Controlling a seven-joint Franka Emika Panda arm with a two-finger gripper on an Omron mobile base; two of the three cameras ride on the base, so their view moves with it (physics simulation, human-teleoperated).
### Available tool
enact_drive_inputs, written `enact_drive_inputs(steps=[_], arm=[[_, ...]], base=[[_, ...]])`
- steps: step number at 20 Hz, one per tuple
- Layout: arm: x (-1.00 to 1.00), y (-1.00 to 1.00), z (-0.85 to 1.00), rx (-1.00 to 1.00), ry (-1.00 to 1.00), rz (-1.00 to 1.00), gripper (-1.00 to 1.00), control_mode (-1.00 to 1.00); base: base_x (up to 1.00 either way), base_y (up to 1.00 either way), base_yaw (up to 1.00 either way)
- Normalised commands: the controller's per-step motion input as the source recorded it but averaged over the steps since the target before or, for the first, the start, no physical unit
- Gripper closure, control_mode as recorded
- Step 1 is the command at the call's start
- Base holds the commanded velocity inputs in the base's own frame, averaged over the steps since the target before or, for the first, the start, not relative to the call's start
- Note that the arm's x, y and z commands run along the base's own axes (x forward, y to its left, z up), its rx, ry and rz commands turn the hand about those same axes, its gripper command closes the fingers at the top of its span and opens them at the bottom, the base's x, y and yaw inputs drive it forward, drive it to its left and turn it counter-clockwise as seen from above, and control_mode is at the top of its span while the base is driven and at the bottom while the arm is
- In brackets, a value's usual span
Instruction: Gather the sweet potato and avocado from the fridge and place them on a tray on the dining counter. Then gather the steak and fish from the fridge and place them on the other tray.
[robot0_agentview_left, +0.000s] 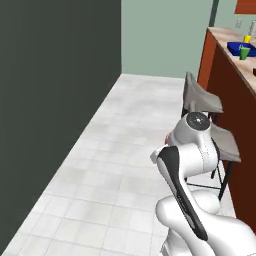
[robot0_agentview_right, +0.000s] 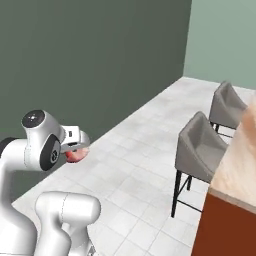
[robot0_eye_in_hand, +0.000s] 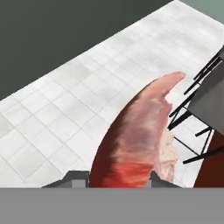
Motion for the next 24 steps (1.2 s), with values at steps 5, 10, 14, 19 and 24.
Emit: enact_drive_inputs(steps=[5,10,14,19,24], arm=[[0.0,0.0,0.0,0.0,0.0,0.0,1.0,1.0],[0.0,0.0,0.0,0.0,0.0,0.0,1.0,1.0],[0.0,0.0,0.0,0.0,0.0,0.0,1.0,1.0],[0.0,0.0,0.0,0.0,0.0,0.0,1.0,1.0],[0.0,0.0,0.0,0.0,0.0,0.0,1.0,1.0]], base=[[0.87,0.55,-0.47],[0.88,0.52,-0.47],[0.88,0.52,-0.48],[0.85,0.54,-0.48],[0.82,0.59,-0.49]])
